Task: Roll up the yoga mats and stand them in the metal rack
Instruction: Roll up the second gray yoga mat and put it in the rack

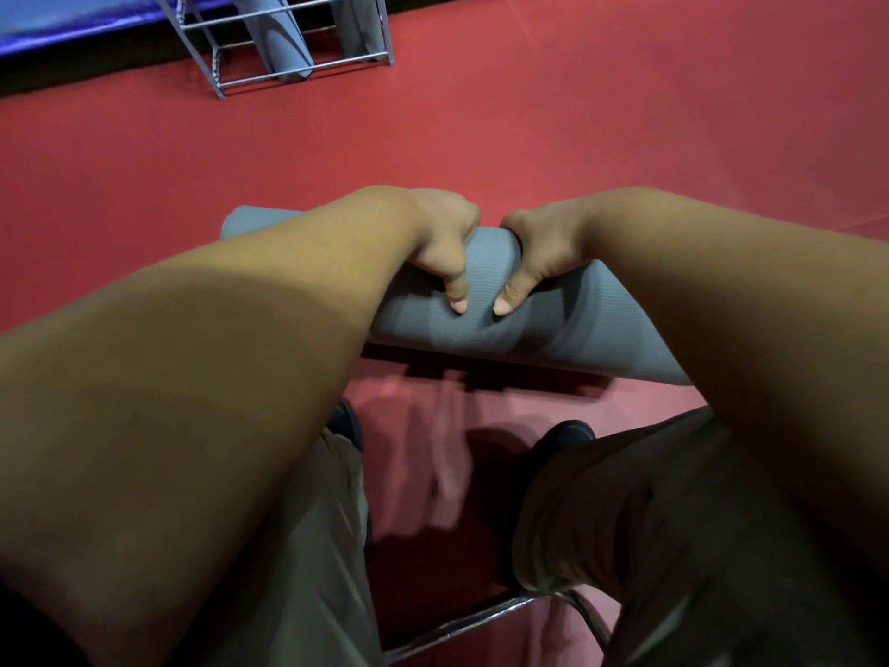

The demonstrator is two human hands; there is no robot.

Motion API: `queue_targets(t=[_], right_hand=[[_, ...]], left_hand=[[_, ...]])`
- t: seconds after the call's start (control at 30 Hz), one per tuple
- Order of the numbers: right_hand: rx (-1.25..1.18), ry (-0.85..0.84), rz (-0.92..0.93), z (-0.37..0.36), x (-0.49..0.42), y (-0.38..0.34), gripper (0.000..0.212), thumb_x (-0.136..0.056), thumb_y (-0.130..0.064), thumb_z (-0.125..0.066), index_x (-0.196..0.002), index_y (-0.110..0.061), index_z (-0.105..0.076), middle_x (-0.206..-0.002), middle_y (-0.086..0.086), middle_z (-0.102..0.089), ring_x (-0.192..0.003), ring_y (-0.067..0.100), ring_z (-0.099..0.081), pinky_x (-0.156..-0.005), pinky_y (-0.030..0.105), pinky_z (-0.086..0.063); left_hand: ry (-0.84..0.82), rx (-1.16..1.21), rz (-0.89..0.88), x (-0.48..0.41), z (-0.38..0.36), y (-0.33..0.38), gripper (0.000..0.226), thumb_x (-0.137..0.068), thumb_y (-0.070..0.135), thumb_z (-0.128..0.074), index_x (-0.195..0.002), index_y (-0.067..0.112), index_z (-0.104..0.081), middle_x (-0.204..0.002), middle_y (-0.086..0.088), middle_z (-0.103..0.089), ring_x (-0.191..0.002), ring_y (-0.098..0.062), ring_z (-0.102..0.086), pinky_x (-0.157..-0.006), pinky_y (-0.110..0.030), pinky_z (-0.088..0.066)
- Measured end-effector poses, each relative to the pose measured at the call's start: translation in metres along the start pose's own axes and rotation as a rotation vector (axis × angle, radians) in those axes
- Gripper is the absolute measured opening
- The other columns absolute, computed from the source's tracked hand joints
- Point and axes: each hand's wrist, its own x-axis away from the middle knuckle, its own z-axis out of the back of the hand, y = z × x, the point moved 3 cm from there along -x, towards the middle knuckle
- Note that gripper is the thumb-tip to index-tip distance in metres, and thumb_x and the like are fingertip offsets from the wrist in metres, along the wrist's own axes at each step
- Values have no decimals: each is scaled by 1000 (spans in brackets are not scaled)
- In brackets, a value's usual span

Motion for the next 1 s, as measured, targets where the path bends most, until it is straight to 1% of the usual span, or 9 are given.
queue_targets(t=[0.07,0.2,0.27,0.37,0.43,0.5,0.63,0.87,1.0], right_hand=[[40,2,-11,-2,-2,-3,136,-30,-80,-94,-145,-25,-48,-133,2,-64,-119,31,-62,-108,49,-52],[59,53,-8,2,-3,-4,106,-37,-74,-95,-124,-21,-66,-111,1,-73,-100,28,-69,-98,45,-59],[37,76,-8,4,-3,-2,95,-43,-70,-97,-119,-21,-68,-107,1,-74,-98,27,-70,-96,44,-59],[-3,79,-8,5,-2,3,86,-50,-65,-98,-118,-22,-69,-108,0,-75,-98,25,-71,-98,44,-59],[-39,58,-7,6,-1,5,83,-51,-66,-98,-116,-23,-70,-107,-1,-76,-97,24,-72,-98,43,-59],[-66,36,-3,4,-2,5,81,-50,-66,-98,-115,-25,-71,-106,-2,-77,-96,23,-73,-98,42,-59],[-90,-28,-5,-2,-3,2,83,-54,-59,-99,-123,-22,-70,-111,1,-77,-100,26,-74,-99,44,-60],[53,-4,-9,-2,-1,-2,119,-47,-61,-102,-145,-19,-49,-132,4,-64,-118,31,-64,-106,48,-53],[92,7,3,1,-4,1,95,-44,-63,-100,-122,-20,-68,-112,2,-75,-100,28,-71,-98,45,-59]], left_hand=[[-20,19,21,-2,-1,-2,87,-42,64,-99,-108,20,-63,-98,0,-69,-88,-25,-68,-85,-42,-62],[-27,39,42,-5,-3,-4,93,-39,67,-97,-110,22,-57,-102,1,-65,-91,-26,-67,-88,-45,-61],[-4,47,34,-6,-3,-5,97,-43,65,-98,-117,22,-51,-114,-2,-64,-100,-29,-65,-93,-45,-58],[43,-45,-4,-2,-5,-2,120,-44,71,-98,-140,20,-45,-134,-8,-54,-123,-34,-55,-105,-50,-52],[42,-94,-3,2,-7,3,133,-37,75,-97,-144,21,-40,-137,-8,-49,-128,-36,-50,-107,-55,-50],[38,-97,6,3,-6,6,127,-35,74,-98,-137,21,-44,-133,-7,-53,-125,-35,-55,-102,-52,-52],[0,-47,-16,2,-3,3,99,-35,71,-97,-110,23,-55,-103,2,-65,-94,-26,-66,-88,-44,-60],[-88,71,50,-3,-3,-1,93,-33,74,-94,-106,21,-71,-96,2,-76,-87,-24,-73,-86,-43,-63],[-95,80,63,-4,-3,1,96,-36,73,-95,-110,17,-70,-99,0,-76,-89,-25,-73,-87,-43,-63]])
